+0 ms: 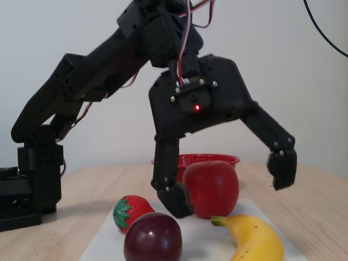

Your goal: Grasp the banana and put it in the red bowl.

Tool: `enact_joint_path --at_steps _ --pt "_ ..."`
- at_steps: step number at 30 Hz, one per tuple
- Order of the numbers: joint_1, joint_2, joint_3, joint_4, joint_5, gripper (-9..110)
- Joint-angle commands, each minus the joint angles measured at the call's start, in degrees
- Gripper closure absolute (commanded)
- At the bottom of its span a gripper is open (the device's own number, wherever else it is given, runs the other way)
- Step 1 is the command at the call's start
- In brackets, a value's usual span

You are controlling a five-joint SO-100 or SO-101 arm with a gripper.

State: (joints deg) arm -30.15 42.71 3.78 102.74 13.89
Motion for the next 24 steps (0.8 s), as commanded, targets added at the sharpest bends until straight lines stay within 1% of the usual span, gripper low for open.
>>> enact_joint_path --at_steps 1,6,24 --pt "0.5 3.1 -6.2 -1.3 -0.7 51" --pt "0.7 -0.1 -8.0 -2.3 -0.4 51" --pt "-0.4 -7.6 -13.3 -13.1 0.1 54"
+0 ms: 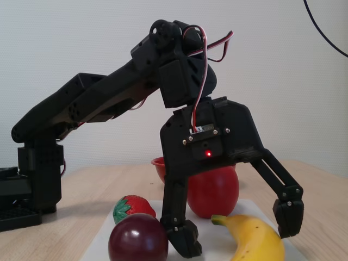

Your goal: Grasp the banana and put it in the red bowl.

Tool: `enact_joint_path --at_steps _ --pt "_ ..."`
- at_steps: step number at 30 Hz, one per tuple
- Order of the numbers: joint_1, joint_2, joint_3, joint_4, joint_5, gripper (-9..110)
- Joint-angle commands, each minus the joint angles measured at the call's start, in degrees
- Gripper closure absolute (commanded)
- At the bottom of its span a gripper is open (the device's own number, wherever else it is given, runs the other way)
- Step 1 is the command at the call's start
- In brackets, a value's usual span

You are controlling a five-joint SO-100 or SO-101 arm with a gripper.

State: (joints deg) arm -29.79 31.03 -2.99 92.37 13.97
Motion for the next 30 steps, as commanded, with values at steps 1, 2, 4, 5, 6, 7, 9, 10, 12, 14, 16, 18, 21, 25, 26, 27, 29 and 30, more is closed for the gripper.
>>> enact_joint_path --at_steps 1,2,4,5,6,7,9,10,12,14,16,18,21,25,26,27,29,30 --pt "-0.8 3.9 -6.9 -3.3 -0.2 54" --pt "-0.9 3.7 -7.0 -3.9 -0.2 54" --pt "-1.0 3.4 -7.3 -5.4 -0.5 55" --pt "-1.1 3.2 -7.4 -5.9 -0.5 55" --pt "-1.1 2.9 -7.7 -6.3 -0.5 55" --pt "-1.1 2.6 -8.0 -6.7 -0.4 55" --pt "-1.1 2.3 -8.3 -7.4 -0.4 57" --pt "-1.1 2.1 -8.4 -7.7 -0.4 57" --pt "-1.1 1.9 -8.4 -8.1 0.0 58" --pt "-1.2 1.7 -8.4 -8.3 0.2 59" --pt "-1.3 1.6 -8.3 -8.4 0.2 60" --pt "-1.3 1.6 -8.3 -8.7 0.0 63" --pt "-1.2 1.5 -8.3 -8.8 0.2 65" --pt "-1.1 1.5 -8.3 -8.6 0.2 69" --pt "-1.1 1.5 -8.3 -8.5 0.1 70" --pt "-1.1 1.5 -8.3 -8.5 0.1 71" --pt "-1.1 1.5 -8.3 -8.3 0.1 72" --pt "-1.1 1.5 -8.3 -8.2 0.1 73"
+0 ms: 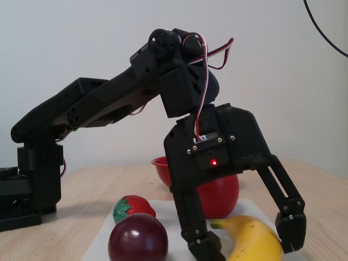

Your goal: Grasp the banana and put it in the red bowl.

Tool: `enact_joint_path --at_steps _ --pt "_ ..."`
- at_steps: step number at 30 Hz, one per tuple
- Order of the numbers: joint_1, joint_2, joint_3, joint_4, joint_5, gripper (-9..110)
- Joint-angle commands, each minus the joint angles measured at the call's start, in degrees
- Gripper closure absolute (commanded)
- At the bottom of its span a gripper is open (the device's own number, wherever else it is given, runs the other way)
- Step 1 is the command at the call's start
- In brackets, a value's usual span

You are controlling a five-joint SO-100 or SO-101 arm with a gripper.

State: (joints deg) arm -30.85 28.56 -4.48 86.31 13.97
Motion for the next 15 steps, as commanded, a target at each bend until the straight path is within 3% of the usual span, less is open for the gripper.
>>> enact_joint_path --at_steps 1,6,15 --pt "0.0 4.0 -6.9 -1.9 0.1 75" --pt "0.0 4.2 -6.9 -1.1 -0.1 80" --pt "0.3 6.0 -5.2 -0.4 -0.9 101"
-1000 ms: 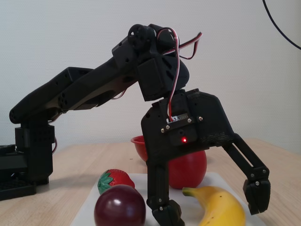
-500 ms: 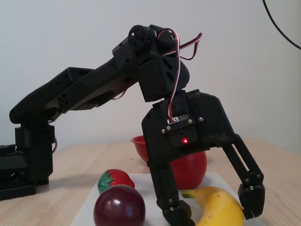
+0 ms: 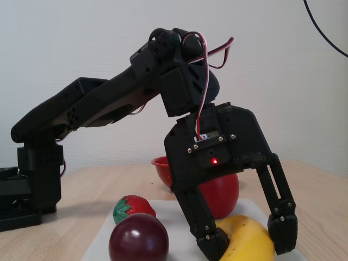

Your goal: Grasp the banana and put it in the red bowl.

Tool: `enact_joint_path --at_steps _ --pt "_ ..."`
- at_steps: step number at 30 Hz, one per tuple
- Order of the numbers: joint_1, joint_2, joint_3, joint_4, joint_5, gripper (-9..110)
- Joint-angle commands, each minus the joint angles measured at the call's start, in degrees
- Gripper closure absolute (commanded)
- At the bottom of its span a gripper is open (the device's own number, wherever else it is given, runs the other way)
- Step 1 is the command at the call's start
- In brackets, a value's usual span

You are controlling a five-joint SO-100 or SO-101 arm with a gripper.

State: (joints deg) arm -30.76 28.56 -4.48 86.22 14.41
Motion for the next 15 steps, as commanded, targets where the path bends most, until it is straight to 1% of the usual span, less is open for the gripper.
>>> enact_joint_path --at_steps 1,7,15 --pt "0.2 6.5 -4.6 -0.2 -1.4 101" --pt "0.7 11.1 1.3 -0.3 -3.0 101" --pt "1.3 17.9 10.6 -3.3 -4.1 101"
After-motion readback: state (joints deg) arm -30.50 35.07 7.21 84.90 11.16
